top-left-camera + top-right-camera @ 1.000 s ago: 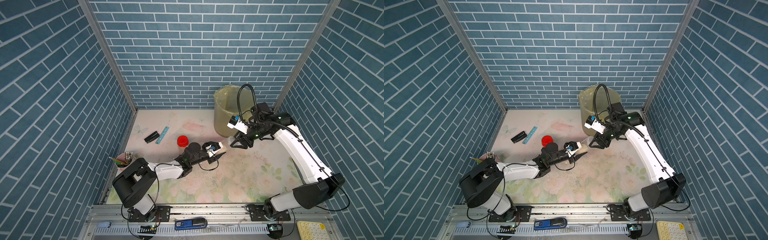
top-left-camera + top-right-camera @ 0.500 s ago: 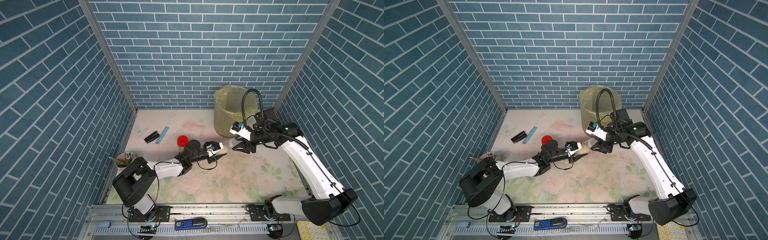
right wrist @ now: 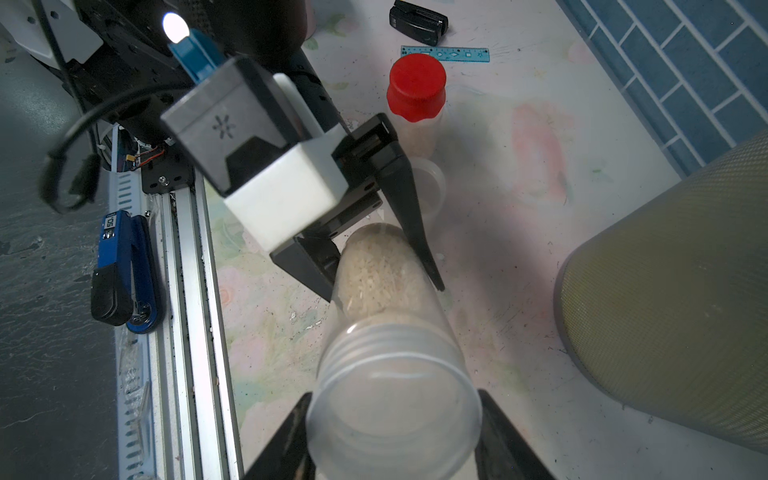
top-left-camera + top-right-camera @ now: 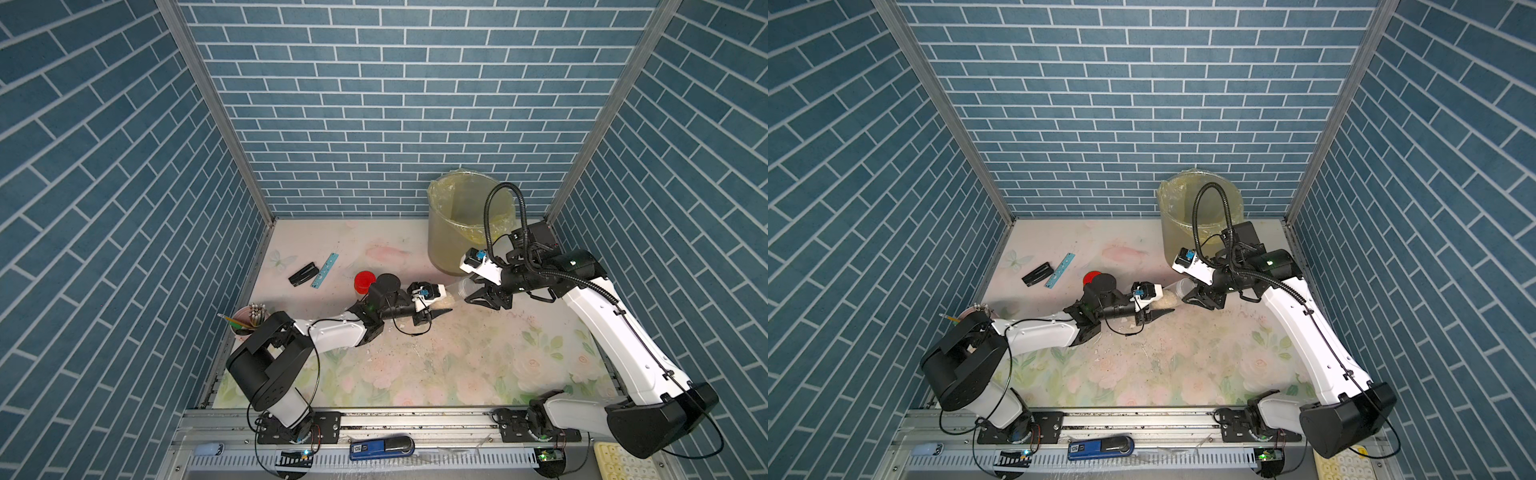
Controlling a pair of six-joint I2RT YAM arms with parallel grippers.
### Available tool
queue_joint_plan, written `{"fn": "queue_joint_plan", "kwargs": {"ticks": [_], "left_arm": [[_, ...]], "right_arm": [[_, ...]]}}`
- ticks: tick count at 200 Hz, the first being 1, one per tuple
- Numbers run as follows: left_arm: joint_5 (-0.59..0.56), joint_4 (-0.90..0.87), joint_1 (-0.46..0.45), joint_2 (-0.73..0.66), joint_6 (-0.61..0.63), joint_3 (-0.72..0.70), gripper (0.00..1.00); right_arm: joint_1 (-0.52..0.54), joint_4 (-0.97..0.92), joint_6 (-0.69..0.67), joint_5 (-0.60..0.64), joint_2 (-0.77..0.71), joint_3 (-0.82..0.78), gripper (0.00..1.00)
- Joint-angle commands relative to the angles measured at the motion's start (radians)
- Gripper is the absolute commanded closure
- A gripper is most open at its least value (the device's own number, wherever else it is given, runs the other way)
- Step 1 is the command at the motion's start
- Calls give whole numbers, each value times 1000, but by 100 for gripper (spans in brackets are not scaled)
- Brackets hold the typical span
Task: Empty moldy rice from jars
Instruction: Unscrew the lid from the jar.
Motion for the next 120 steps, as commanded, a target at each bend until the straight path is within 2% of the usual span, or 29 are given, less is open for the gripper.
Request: {"fn": "queue_joint_plan", "kwargs": {"ticks": [1, 41, 110, 120], "left_arm": [[-10, -118, 41, 22, -5, 9, 100], [62, -135, 72, -4, -32, 21, 100], [79, -76, 72, 7, -77, 35, 100], [84, -66, 71, 8, -85, 36, 100]], "right_arm": [[-9, -20, -87, 34, -45, -1, 100], [-9, 37, -54, 33, -55, -29, 100], [-6, 69, -4, -28, -47, -47, 100], [-5, 75, 1, -37, -45, -50, 97]]}}
